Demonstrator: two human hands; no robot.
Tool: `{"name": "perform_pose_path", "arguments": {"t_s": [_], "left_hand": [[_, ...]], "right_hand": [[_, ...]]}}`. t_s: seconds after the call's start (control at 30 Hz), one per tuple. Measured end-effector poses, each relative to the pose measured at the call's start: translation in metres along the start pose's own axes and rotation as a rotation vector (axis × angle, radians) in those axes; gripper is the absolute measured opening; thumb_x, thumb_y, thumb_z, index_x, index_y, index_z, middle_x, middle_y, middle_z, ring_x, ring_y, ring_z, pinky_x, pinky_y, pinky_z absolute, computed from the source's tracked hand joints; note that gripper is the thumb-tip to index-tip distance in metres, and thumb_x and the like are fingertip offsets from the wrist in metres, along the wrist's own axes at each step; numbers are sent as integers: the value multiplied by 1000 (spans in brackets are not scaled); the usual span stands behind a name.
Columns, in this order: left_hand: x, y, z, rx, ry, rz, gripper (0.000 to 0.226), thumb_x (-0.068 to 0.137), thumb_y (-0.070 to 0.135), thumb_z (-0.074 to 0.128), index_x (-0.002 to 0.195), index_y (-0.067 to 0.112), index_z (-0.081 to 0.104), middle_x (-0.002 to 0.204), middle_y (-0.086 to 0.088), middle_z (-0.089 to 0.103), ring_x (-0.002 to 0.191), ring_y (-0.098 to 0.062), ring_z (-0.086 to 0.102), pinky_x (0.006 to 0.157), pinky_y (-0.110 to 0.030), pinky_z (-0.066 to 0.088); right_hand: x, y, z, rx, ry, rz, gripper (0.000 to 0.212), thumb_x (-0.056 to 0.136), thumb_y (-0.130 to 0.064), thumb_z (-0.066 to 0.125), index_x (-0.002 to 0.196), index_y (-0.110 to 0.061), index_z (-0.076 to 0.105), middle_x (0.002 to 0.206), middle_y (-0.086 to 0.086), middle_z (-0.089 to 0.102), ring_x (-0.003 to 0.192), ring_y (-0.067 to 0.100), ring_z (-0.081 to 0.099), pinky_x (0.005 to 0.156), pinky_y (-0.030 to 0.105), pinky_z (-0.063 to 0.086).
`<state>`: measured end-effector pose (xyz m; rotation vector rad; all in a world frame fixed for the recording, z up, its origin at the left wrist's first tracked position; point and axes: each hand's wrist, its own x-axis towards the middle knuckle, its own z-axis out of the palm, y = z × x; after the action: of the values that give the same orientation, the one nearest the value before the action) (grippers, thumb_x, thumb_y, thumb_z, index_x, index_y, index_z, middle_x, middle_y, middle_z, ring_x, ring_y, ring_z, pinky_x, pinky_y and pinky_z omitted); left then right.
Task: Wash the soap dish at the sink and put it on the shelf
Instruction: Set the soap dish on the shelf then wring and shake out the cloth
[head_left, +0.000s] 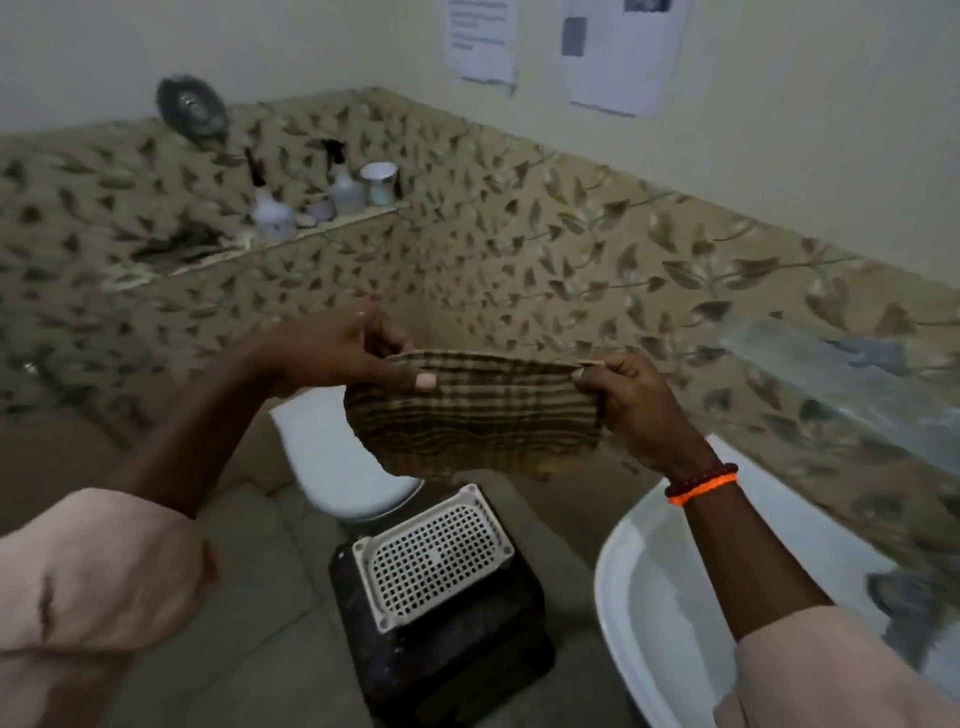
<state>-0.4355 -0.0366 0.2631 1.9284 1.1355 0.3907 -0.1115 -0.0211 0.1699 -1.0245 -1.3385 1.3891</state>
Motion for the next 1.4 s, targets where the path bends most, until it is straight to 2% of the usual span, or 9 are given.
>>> {"name": "perform_pose_path", "arguments": {"t_s": [0.1,0.2,0.3,0.4,0.67,0.93,1.13,1.27,1.4], "left_hand": [[-20,-65,6,-610,113,29,31,87,39,76,84,8,75,74,-2,74,64,-11,68,61,-21,56],[-28,-123,33,-1221,153,54,29,95,34,64,107,12,77,100,-4,80,92,-15,76,84,-29,61],[-27,-171,65,-1564,168,33,41,99,35,59,129,7,65,122,-12,73,114,-24,68,107,-39,47],[-30,-219,100,-1676,286,-34,44,96,22,64,137,7,56,131,-16,68,121,-28,65,109,-45,46],[-20,-316,187,-1625,496,-544,42,106,14,45,148,6,46,141,-21,56,111,-31,67,94,-46,58],[14,-379,250,-1438,657,-907,30,111,23,36,116,13,63,101,-12,76,86,-24,76,66,-39,64],[30,-404,284,-784,718,-1006,34,110,16,37,131,-2,58,129,-27,63,121,-42,59,106,-54,47],[40,-399,293,-397,750,-1005,30,107,13,44,117,-7,64,111,-27,70,105,-40,65,91,-43,50],[46,-395,295,-271,731,-1074,28,105,11,48,114,-9,64,108,-29,71,102,-41,66,85,-35,42]], "right_hand": [[33,14,40,128,-41,94,36,99,-3,51,72,-10,74,67,5,70,62,16,66,57,25,53],[58,31,80,230,-28,211,25,103,-7,44,100,2,67,89,15,69,76,21,68,65,30,57],[80,62,104,277,-28,364,37,105,-15,37,121,12,57,110,26,63,97,34,62,81,39,52],[95,101,112,267,-90,561,42,107,-25,32,123,0,61,106,14,70,96,26,65,91,40,51],[114,247,93,47,-99,861,28,106,-20,35,105,-8,60,92,16,61,78,23,60,71,34,49],[113,356,83,-247,-157,927,23,100,-2,53,118,10,60,107,26,63,93,33,62,84,46,52],[116,396,86,-657,-181,762,23,95,3,51,116,7,57,117,29,64,104,35,63,92,49,51],[111,408,93,-845,-202,645,20,93,4,53,111,6,60,115,27,66,107,38,62,80,26,42],[109,410,99,-957,-190,539,21,93,-2,53,111,0,65,111,23,69,107,40,63,90,38,48]]}}
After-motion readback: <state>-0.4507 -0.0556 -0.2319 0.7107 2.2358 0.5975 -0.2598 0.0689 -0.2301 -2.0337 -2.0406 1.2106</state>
